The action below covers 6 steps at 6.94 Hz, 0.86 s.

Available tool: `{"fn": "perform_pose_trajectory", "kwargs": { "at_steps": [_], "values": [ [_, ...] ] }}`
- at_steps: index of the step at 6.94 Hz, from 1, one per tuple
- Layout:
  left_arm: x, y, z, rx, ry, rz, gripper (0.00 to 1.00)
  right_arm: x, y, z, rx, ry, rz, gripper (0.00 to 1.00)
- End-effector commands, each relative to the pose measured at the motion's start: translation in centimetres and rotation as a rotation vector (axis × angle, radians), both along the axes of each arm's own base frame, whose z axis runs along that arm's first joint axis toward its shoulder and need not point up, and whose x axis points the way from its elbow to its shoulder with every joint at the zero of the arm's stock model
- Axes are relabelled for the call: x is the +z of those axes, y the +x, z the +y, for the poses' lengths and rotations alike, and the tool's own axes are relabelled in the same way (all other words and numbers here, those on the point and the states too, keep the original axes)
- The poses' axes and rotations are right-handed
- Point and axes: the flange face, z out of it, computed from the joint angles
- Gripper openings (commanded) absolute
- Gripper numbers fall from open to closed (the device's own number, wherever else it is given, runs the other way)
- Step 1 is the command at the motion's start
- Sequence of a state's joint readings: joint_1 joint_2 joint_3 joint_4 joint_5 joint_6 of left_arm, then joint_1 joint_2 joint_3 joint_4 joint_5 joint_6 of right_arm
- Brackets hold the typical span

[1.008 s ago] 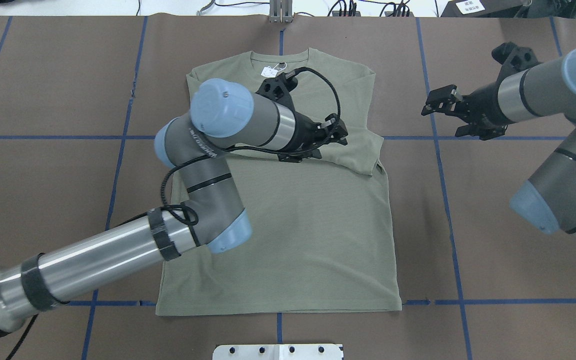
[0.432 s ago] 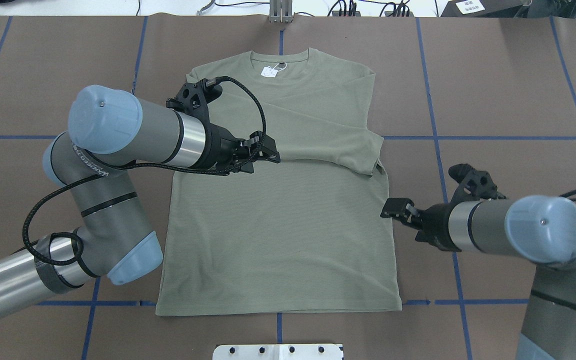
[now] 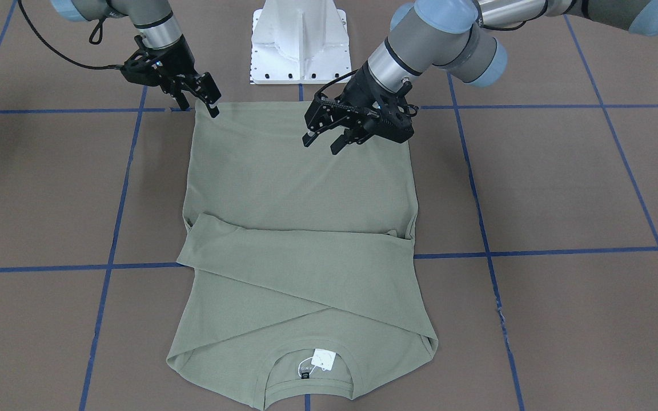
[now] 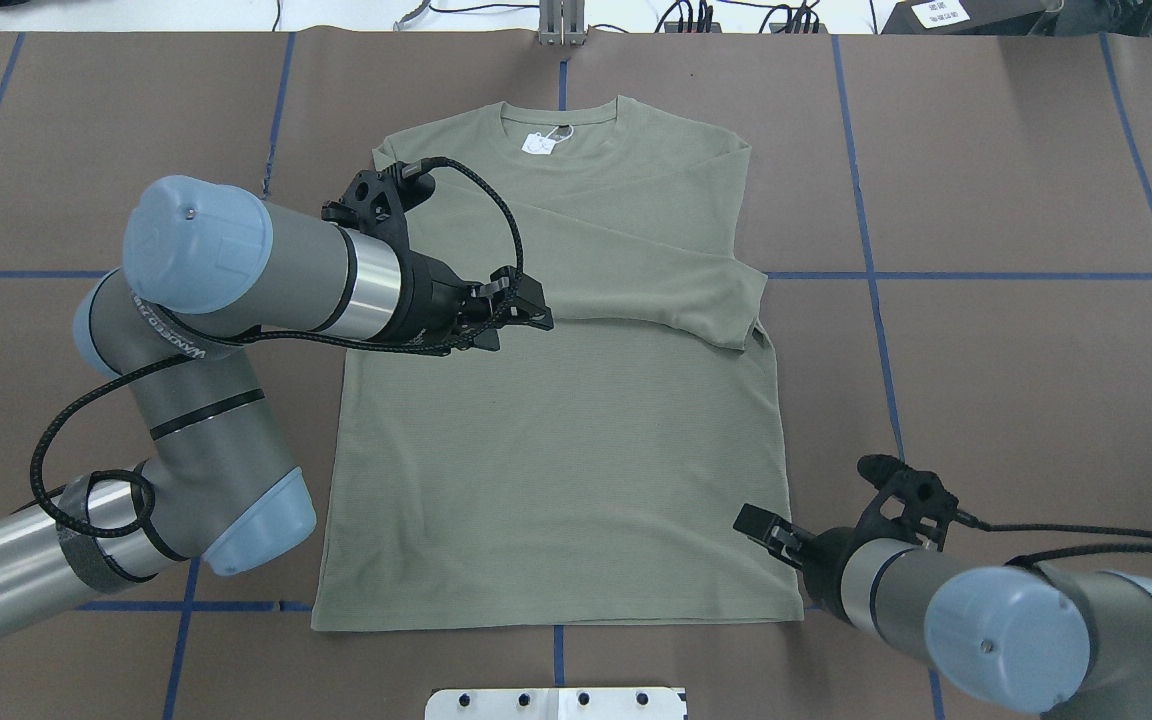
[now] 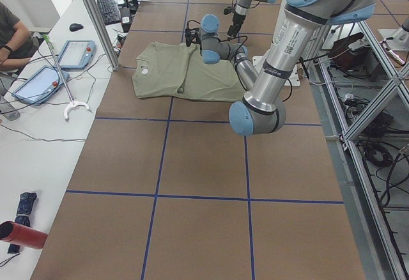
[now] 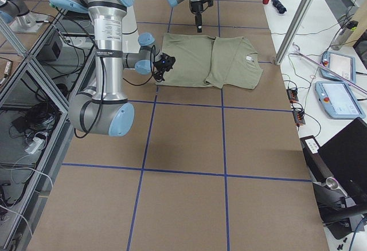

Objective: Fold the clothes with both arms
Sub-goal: 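Release the sleeve with the left gripper while the right gripper reaches the hem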

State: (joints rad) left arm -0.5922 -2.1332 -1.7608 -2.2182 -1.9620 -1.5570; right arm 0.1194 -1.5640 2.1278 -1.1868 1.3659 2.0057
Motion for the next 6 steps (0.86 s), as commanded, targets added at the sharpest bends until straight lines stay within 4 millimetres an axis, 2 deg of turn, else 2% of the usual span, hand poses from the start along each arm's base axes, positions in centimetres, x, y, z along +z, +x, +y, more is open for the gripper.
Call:
{"fn": "perform_pose_trajectory", "kwargs": {
  "at_steps": [1,3,5,6],
  "values": [
    [0.0,0.0,0.0,0.0,-0.003,0.001,0.71,1.1,-1.9,3.6,0.019,0.015,0.056,0.99],
    [0.4,-0.1,0.0,0.003,-0.007,-0.003,0.72,2.5,-2.8,4.8,-0.003,0.013,0.085,0.98],
    [0.5,0.0,0.1,0.004,-0.006,-0.002,0.73,3.2,-2.8,4.8,-0.003,0.013,0.1,0.91],
    [0.4,-0.1,0.1,0.004,-0.004,0.0,0.73,3.1,-2.8,4.9,-0.005,0.011,0.097,0.79]
  ]
}}
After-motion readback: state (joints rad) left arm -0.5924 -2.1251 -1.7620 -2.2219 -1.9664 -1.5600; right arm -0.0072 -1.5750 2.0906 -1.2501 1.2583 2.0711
